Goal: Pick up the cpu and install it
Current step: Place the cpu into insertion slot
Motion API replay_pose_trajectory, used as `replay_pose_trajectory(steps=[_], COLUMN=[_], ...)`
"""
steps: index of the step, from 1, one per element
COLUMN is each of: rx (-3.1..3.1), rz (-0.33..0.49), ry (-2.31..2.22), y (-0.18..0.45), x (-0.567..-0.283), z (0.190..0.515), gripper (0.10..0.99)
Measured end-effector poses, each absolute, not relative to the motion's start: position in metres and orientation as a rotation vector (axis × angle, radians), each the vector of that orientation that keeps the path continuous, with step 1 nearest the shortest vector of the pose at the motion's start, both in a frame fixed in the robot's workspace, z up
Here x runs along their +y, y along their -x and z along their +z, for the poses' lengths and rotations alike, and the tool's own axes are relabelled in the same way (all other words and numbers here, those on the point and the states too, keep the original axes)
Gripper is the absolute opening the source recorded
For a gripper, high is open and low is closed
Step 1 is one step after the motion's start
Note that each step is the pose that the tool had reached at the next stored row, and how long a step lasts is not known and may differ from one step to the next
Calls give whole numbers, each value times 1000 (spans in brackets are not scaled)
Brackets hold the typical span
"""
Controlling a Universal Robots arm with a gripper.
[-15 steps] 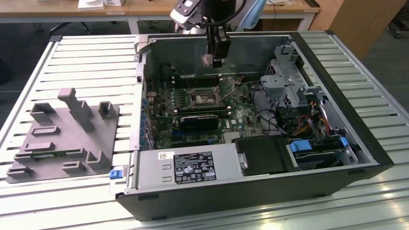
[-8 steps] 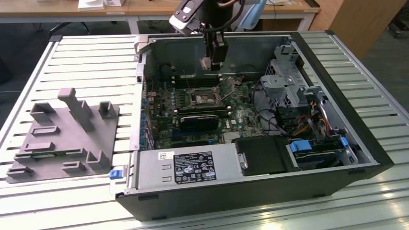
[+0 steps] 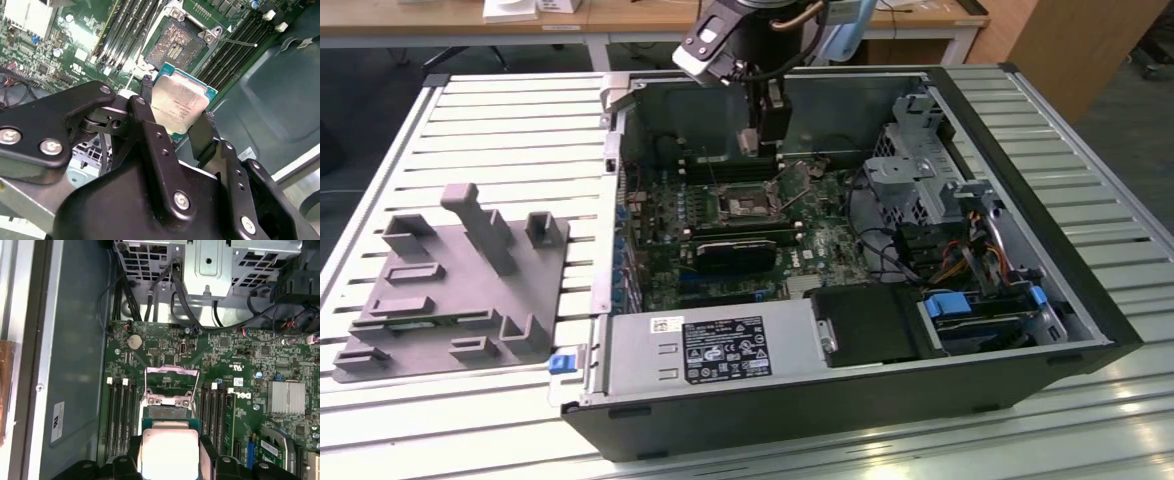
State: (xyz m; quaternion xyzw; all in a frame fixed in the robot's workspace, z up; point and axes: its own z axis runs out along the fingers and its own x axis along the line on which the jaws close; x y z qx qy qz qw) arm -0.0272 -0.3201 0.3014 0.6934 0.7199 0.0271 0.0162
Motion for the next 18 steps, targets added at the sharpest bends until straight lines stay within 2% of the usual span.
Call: replay_pose_trajectory(steps=[18], rx=[2235], rz=[84], ry=[-2159], y=[35], x=[-320], z=[274], gripper=[537])
